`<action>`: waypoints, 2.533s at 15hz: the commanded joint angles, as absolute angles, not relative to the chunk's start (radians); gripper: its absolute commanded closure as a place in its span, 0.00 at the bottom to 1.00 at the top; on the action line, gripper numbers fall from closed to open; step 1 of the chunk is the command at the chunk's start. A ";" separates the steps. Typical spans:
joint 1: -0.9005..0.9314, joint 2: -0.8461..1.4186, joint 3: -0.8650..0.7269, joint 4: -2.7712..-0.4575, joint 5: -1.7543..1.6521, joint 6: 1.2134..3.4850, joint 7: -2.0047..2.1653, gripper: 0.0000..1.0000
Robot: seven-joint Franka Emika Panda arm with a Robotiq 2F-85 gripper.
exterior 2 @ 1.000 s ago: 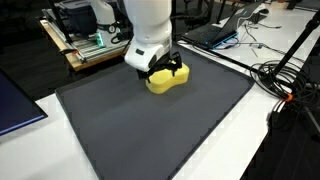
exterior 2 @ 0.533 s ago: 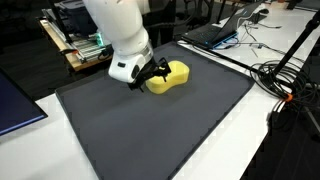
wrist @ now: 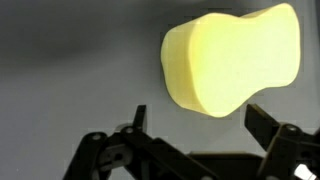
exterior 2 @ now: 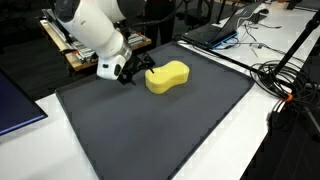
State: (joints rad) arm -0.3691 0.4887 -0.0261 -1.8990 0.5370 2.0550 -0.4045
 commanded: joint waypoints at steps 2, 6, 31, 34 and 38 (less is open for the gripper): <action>-0.391 0.339 -0.031 -2.129 0.675 2.151 -0.534 0.00; -0.363 0.235 -0.051 -2.285 0.787 2.275 -0.591 0.00; -0.180 -0.140 0.024 -2.725 1.169 2.708 -0.522 0.00; -0.154 -0.142 0.078 -2.733 1.120 2.786 -0.416 0.00; -0.123 -0.167 0.183 -2.776 1.009 2.889 -0.242 0.00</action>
